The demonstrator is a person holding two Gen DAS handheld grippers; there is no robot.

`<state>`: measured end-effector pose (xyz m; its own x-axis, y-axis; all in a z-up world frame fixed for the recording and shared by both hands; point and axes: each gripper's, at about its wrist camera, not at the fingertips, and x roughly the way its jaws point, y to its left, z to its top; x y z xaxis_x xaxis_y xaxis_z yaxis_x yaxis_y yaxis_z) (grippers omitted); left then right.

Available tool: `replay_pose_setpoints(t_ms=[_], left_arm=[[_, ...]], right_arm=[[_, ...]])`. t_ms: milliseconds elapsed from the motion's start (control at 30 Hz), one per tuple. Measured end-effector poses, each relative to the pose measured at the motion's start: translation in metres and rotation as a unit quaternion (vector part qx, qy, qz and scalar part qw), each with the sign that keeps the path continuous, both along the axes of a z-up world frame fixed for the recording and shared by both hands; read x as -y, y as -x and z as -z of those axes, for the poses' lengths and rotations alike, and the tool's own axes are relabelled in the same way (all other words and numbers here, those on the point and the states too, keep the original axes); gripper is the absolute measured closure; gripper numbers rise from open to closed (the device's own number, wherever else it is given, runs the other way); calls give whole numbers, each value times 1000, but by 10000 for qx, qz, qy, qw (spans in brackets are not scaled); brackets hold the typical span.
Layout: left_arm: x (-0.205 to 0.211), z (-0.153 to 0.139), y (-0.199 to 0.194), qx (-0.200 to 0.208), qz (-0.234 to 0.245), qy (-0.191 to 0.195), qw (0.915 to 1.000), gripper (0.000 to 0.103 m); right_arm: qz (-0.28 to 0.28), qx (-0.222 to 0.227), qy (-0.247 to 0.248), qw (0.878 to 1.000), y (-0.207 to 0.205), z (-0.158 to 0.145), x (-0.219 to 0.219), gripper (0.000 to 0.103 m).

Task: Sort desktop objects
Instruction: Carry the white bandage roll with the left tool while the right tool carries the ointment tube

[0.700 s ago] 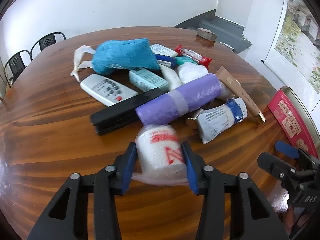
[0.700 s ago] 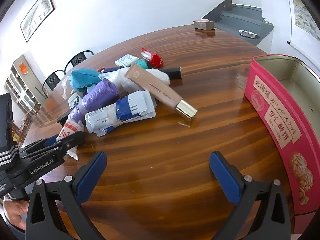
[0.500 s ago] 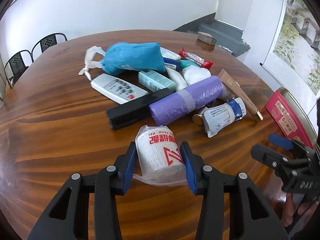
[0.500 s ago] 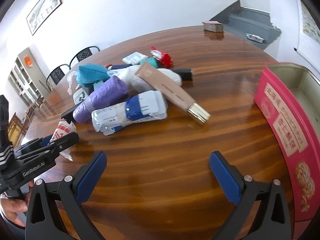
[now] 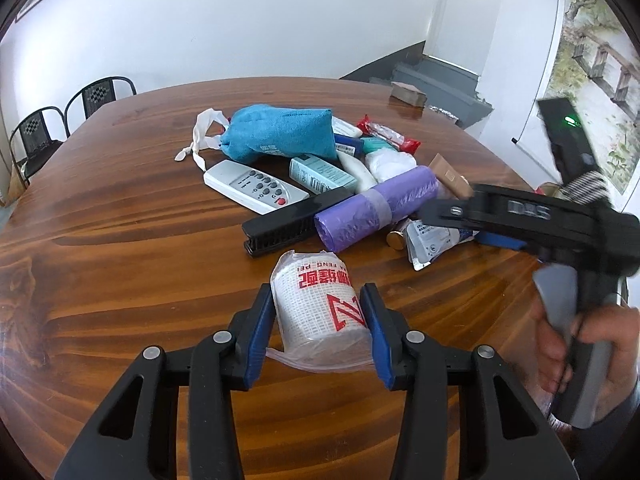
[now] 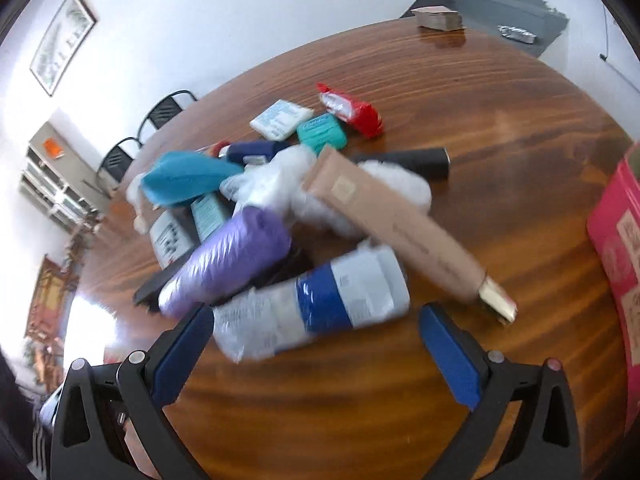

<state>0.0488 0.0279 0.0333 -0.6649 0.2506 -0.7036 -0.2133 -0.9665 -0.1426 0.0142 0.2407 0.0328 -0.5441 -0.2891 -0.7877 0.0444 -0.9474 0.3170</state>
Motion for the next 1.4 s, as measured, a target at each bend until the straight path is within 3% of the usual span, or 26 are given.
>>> replay_pose_setpoints(t_ms=[100,233,433,733,1067,1167,1400], left_arm=[[2,0,-1,15,-17,-26,10000,56],[1,2,-1,48,12,-49,10000,56],[-6,4,-2,53,95,-2,9999,56],[-21,4,-5,4,219,66,9997,56],[-44,-8,-14,-151,437,61,9989,56],[-57,-13,-17,-217,549,93,9982,56],[-103,-31,-23,-366,963,148,9946,56]], right_arm=[[-107,-99,-591,9981,3,0,16,3],[-307,-271,-1347,9900,-10,2,24,26],[-541,-503,-1489,9861,-35,1,9,64],[-356,-750,-815,9932,-51,0,-16,66],[286,-1383,-465,9889,-90,-38,-57,67],[650,-1565,-466,9844,-104,-48,-78,67],[1618,-2106,-758,9611,-147,-73,-132,67]])
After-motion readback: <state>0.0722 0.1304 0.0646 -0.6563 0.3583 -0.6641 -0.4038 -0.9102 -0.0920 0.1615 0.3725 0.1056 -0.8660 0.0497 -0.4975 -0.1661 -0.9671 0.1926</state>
